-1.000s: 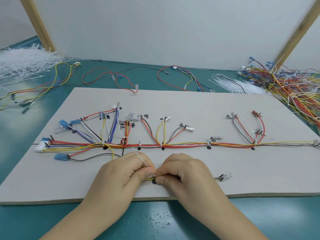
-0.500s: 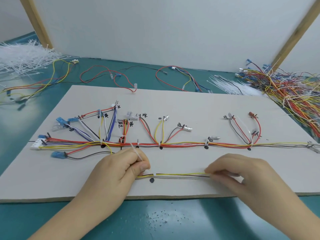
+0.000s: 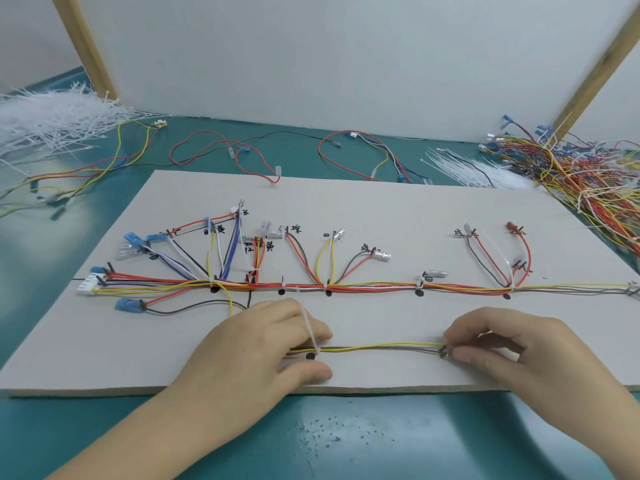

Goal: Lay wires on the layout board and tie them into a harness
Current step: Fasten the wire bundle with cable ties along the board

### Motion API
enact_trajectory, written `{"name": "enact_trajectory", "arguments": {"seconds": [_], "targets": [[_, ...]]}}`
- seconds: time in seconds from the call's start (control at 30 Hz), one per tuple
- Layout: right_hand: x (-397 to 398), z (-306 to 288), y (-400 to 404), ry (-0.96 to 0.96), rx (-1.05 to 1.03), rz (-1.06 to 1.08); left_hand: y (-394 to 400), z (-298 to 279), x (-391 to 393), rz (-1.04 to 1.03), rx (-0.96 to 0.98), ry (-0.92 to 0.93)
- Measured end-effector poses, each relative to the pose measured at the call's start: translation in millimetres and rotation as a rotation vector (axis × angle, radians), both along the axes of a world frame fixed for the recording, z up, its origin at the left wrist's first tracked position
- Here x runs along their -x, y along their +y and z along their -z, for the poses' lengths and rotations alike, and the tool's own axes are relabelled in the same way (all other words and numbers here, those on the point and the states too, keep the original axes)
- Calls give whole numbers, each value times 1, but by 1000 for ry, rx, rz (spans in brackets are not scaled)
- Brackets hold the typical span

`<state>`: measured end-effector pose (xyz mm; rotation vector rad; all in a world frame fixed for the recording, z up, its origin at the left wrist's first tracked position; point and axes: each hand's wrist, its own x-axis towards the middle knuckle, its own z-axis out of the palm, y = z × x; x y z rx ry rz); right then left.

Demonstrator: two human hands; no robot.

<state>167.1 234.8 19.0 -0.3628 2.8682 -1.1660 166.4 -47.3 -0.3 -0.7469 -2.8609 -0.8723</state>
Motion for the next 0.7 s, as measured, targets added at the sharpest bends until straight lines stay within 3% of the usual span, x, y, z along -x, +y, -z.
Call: {"name": "enact_trajectory", "arguments": {"seconds": [0.07,0.27,0.7], "targets": [[0,0,1,7,1,2,4,-3,-1,31,129,128],[1,0,2,21,-20,-23,5,0,4,105,244,299],[-1,3,4,18,104,-3,1,4,7,134,202,288]]}}
